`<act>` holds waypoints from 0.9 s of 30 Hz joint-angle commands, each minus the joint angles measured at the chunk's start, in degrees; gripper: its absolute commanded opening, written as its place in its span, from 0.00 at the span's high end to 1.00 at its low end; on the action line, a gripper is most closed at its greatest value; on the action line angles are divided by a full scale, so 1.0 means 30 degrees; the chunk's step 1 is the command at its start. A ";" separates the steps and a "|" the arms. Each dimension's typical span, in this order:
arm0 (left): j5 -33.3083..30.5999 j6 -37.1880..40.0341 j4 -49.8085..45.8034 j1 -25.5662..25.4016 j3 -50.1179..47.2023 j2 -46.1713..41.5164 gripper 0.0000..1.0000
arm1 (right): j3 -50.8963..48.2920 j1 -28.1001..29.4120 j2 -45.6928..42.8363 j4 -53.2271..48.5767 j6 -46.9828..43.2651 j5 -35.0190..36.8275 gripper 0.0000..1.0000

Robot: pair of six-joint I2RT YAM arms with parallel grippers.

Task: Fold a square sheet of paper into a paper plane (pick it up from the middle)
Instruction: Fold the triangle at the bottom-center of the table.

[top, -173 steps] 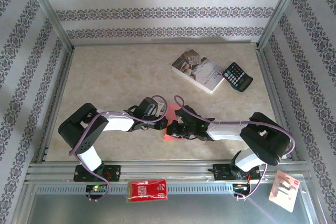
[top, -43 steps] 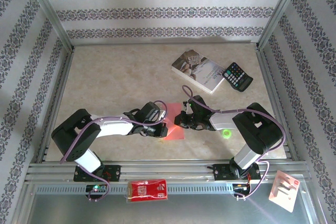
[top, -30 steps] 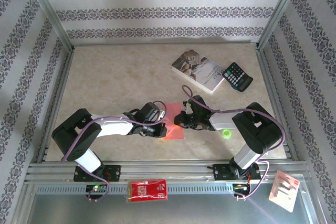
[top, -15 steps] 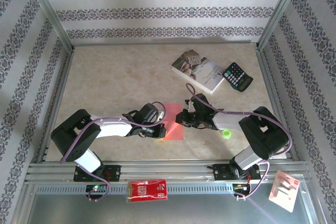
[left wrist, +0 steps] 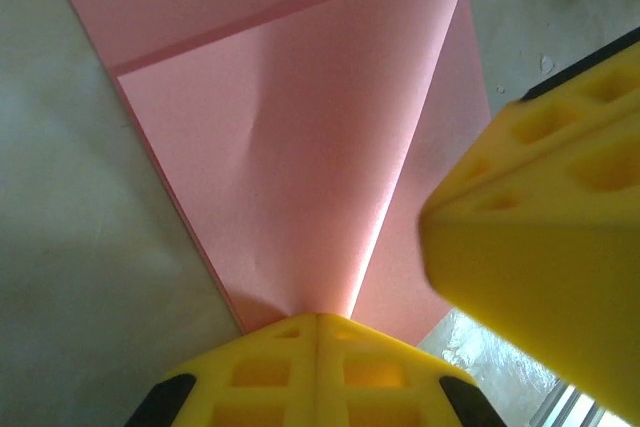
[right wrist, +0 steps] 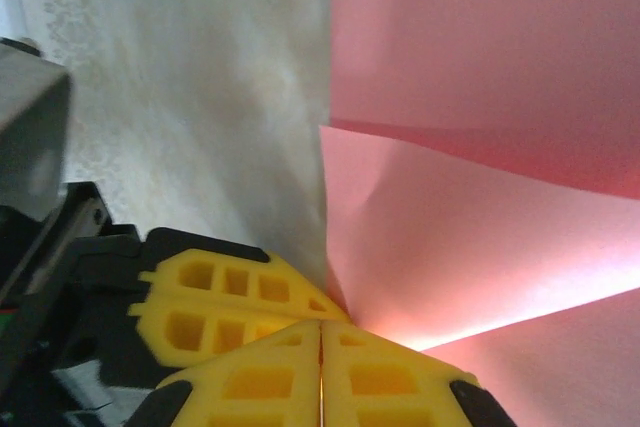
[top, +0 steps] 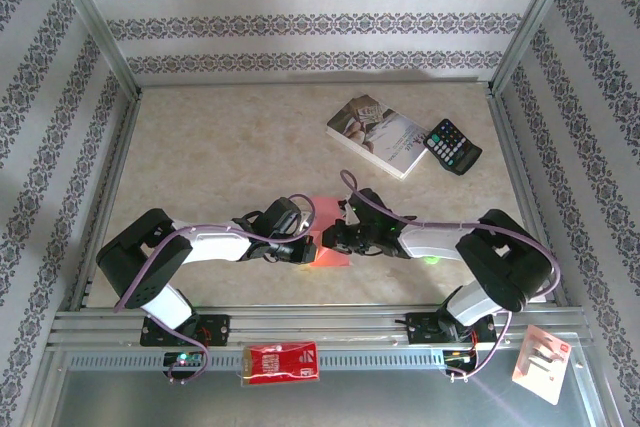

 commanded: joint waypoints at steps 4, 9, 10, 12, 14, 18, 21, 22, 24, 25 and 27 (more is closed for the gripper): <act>-0.0595 0.0028 -0.1535 0.0218 -0.0784 0.0267 1.00 | 0.0233 -0.0012 0.1392 0.0495 0.0127 0.0516 0.93; -0.1098 0.0298 -0.2310 0.0233 -0.0744 0.0544 1.00 | 0.0209 -0.1067 0.1850 -0.0089 -0.0629 0.0609 0.94; -0.1236 0.0364 -0.2463 0.0233 -0.0767 0.0587 1.00 | 0.0162 -0.1351 0.1917 -0.0125 -0.0698 0.0555 0.94; -0.1374 0.0502 -0.2557 0.0228 -0.0863 0.0622 1.00 | 0.0120 -0.1732 0.1961 -0.0328 -0.0860 0.0557 0.94; -0.1505 0.0595 -0.2630 0.0233 -0.0930 0.0675 1.00 | 0.0175 -0.2104 0.2013 -0.0640 -0.1068 0.0606 0.94; -0.1583 0.0715 -0.2573 0.0234 -0.0974 0.0951 1.00 | 0.0322 -0.2890 0.2041 -0.1077 -0.1448 0.0619 0.95; -0.1507 0.0754 -0.2508 0.0233 -0.0960 0.1108 1.00 | 0.0540 -0.3510 0.2060 -0.1774 -0.1950 0.0897 0.95; -0.1519 0.0771 -0.2533 0.0233 -0.0973 0.1119 1.00 | 0.0557 -0.3833 0.2089 -0.1826 -0.2085 0.0865 0.95; -0.1544 0.0782 -0.2569 0.0234 -0.0959 0.1044 1.00 | 0.0712 -0.4332 0.2209 -0.2140 -0.2455 0.0897 0.95; -0.1561 0.0774 -0.2614 0.0233 -0.0962 0.0989 1.00 | 0.0829 -0.4572 0.2292 -0.2347 -0.2652 0.0894 0.95; -0.1604 0.0774 -0.2607 0.0233 -0.0950 0.0890 1.00 | 0.0990 -0.5131 0.2391 -0.2637 -0.3039 0.0874 0.95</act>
